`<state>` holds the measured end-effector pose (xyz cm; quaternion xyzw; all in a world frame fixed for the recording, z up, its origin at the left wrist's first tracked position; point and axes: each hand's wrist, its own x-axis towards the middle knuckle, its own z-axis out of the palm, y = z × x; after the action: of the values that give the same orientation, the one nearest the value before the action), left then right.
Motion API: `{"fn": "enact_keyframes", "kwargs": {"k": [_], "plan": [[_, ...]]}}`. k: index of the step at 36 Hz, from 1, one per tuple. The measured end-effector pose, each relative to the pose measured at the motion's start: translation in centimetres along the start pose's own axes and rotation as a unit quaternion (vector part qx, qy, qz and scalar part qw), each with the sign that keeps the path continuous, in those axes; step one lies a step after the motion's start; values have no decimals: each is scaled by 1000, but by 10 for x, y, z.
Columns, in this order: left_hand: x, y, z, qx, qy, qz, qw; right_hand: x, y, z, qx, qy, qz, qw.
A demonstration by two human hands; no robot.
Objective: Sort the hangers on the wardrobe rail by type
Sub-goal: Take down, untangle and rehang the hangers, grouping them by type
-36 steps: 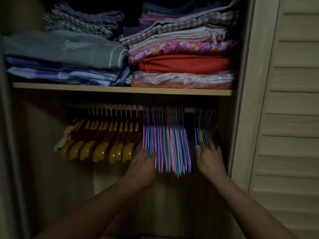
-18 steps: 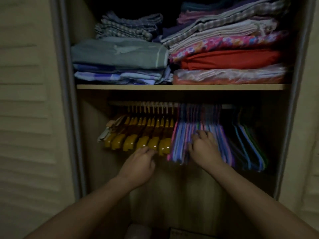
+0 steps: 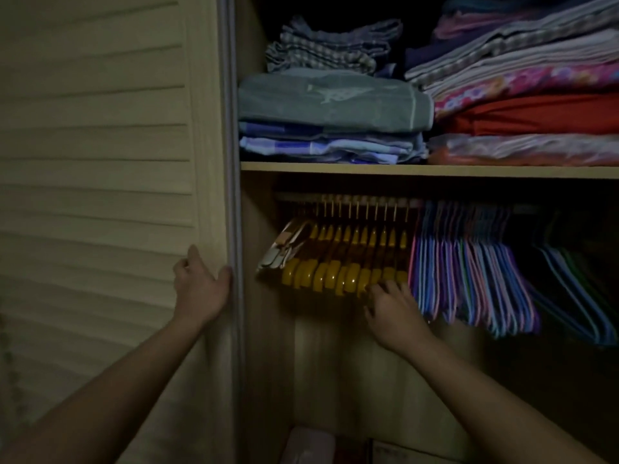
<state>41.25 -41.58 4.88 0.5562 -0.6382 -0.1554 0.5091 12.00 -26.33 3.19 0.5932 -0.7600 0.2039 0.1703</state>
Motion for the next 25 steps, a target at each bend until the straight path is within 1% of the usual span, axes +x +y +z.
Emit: {"fn": "enact_keyframes", "kwargs": {"k": [2, 5, 9, 14, 20, 25], "plan": [[12, 2, 0, -19, -13, -13, 1000, -3, -4, 0, -1, 4, 12, 1000], [16, 1, 7, 12, 0, 0, 1000, -9, -4, -2, -8, 8, 34, 999], [11, -7, 9, 38, 15, 28, 999, -23, 4, -5, -25, -14, 68, 997], [9, -2, 2, 17, 12, 16, 1000, -28, 15, -20, -21, -7, 101, 995], [-4, 11, 7, 8, 8, 3, 1000, -34, 33, -33, -22, -8, 110, 994], [-25, 31, 21, 9, 2, 14, 1000, -41, 57, -49, -35, 19, 121, 992]]}}
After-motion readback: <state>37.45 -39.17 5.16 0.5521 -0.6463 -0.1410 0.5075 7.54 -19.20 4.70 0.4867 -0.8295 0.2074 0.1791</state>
